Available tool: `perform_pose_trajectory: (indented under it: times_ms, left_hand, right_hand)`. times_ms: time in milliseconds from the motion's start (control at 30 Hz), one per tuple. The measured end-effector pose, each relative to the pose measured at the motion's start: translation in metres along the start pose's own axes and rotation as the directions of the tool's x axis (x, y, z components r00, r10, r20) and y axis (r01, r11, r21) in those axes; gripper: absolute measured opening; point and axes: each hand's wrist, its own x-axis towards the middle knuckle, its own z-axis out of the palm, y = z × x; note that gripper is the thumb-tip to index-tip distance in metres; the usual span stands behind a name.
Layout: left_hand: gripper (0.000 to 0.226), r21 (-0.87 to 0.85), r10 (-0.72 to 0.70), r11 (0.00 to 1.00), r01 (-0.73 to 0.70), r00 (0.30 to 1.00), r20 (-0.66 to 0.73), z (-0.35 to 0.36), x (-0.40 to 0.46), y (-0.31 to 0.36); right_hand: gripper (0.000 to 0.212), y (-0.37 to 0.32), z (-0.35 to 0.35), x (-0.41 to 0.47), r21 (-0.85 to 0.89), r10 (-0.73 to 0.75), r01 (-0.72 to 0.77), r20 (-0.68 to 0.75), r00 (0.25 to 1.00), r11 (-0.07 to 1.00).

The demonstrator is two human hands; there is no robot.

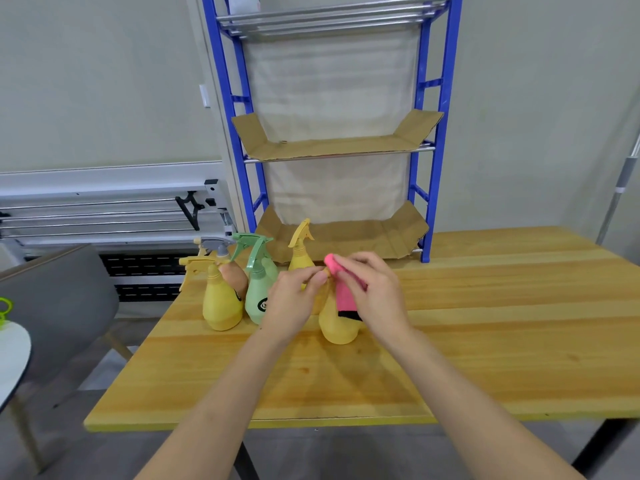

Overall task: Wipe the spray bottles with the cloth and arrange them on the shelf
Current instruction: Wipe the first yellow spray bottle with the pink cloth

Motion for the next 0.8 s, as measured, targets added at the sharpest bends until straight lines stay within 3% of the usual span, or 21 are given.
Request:
perform_pose_trajectory:
  times_ms: [200,400,533,800]
  left_hand:
    - [0.041,0.014,0.047,0.999,-0.047,0.999,0.011,0.001,0.005,-0.01]
    - [0.036,0.038,0.021,0.999,-0.021,1.0,-0.01,0.003,0.008,-0.008]
    - [0.017,0.052,-0.018,0.998,0.02,0.999,-0.032,0.005,0.006,-0.008]
    - [0.037,0.014,-0.009,1.0,0.01,0.998,-0.062,0.007,0.003,-0.005]
  right_hand:
    - [0.039,0.009,0.006,0.018,-0.006,-0.046,0.049,0.226,0.973,0.999]
    - [0.026,0.017,-0.002,0.033,-0.069,-0.009,0.033,0.321,0.947,0.997]
    - [0.02,0.026,-0.013,0.041,-0.125,0.034,0.013,0.364,0.931,0.992]
    - [0.02,0.02,-0.02,0.047,-0.146,0.131,-0.08,0.384,0.914,0.986]
